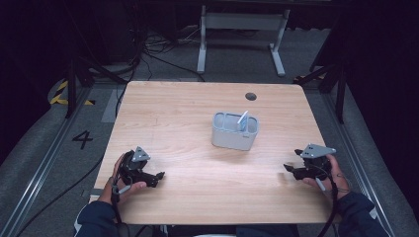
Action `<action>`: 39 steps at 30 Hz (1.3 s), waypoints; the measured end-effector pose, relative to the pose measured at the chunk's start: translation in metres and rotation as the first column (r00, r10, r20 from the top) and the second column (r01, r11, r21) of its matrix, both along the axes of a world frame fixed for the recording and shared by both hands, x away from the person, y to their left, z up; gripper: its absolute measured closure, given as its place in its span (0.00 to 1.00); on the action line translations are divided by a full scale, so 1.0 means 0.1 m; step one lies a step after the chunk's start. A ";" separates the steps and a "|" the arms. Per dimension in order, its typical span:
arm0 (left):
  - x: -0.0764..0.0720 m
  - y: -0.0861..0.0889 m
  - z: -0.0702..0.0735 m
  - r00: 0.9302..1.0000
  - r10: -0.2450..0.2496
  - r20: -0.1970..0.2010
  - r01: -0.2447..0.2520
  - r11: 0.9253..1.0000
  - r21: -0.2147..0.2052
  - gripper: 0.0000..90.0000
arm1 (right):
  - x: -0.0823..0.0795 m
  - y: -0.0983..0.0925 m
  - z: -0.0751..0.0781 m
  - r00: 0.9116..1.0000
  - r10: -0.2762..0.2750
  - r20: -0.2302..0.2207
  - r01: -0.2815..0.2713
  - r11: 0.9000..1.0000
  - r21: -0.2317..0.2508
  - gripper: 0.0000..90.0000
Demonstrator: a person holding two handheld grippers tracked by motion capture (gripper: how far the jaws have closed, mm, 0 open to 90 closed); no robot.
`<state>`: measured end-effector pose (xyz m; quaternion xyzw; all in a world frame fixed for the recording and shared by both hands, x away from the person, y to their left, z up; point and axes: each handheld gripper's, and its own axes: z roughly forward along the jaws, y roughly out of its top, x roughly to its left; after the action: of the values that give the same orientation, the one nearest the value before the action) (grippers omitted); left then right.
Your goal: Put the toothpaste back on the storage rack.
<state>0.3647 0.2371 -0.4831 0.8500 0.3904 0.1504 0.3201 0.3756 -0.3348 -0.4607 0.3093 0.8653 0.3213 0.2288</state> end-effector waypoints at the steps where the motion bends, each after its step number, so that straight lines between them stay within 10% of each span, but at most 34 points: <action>1: 0.00 0.00 0.00 1.000 0.002 -0.003 -0.002 1.000 -0.001 0.00 | -0.02 -0.01 -0.04 1.000 -0.012 -0.017 0.012 1.000 0.004 0.30; 17: 0.04 -0.02 0.00 1.000 -0.006 -0.002 0.006 1.000 -0.008 0.00 | -0.08 -0.32 -0.26 0.987 -0.112 -0.114 0.131 0.975 0.177 0.23; 39: 0.03 -0.02 0.00 1.000 0.003 -0.004 -0.003 1.000 -0.009 0.00 | -0.06 -0.30 -0.26 0.989 -0.097 -0.114 0.115 0.979 0.168 0.20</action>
<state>0.3680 0.2346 -0.4835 0.8483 0.3929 0.1473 0.3228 0.3696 -0.3651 -0.4866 0.3904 0.8269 0.3664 0.1716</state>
